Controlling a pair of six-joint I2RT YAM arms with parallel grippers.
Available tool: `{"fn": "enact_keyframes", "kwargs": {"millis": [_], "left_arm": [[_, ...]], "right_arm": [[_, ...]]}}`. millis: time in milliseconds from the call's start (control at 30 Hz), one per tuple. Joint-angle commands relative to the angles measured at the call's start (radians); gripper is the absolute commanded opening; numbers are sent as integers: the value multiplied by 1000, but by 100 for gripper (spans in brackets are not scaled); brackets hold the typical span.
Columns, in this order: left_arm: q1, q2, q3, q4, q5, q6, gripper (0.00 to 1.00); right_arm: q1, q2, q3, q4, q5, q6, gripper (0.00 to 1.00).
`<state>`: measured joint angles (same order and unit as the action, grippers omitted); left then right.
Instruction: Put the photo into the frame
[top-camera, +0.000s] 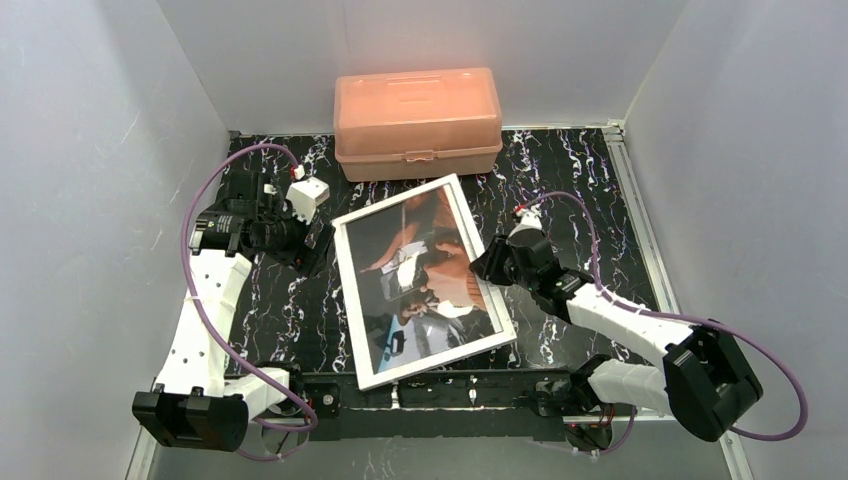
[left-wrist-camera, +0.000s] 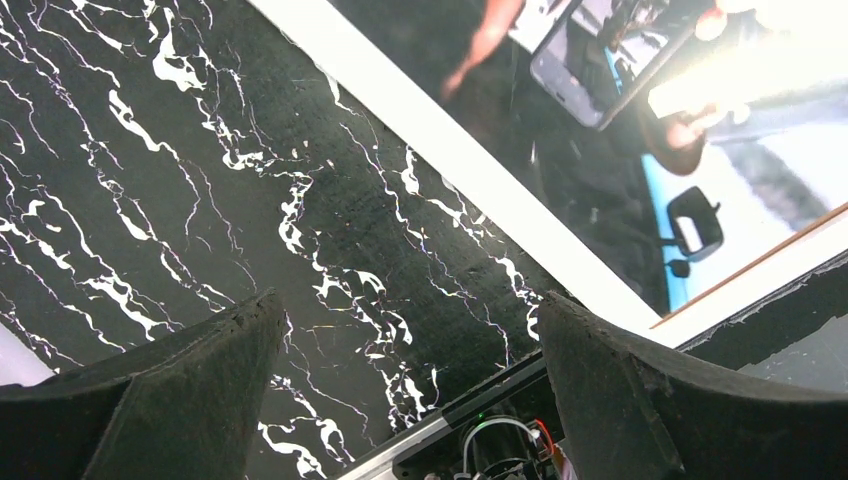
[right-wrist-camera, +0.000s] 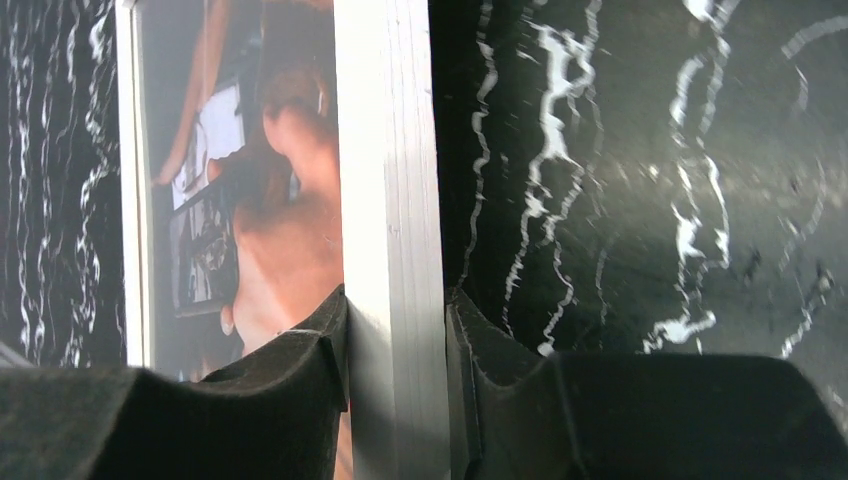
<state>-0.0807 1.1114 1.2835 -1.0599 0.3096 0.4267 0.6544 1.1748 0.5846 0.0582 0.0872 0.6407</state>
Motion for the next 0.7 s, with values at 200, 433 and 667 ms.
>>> {"fn": "enact_keyframes", "kwargs": {"millis": [200, 433, 667], "left_arm": [[5, -14, -9, -31, 9, 6, 95], [5, -16, -16, -31, 13, 4, 95], [6, -24, -22, -31, 17, 11, 95]], "right_arm": [[-24, 49, -107, -77, 278, 197, 11], [-28, 116, -128, 3, 289, 186, 28], [-43, 194, -138, 85, 240, 156, 58]]}}
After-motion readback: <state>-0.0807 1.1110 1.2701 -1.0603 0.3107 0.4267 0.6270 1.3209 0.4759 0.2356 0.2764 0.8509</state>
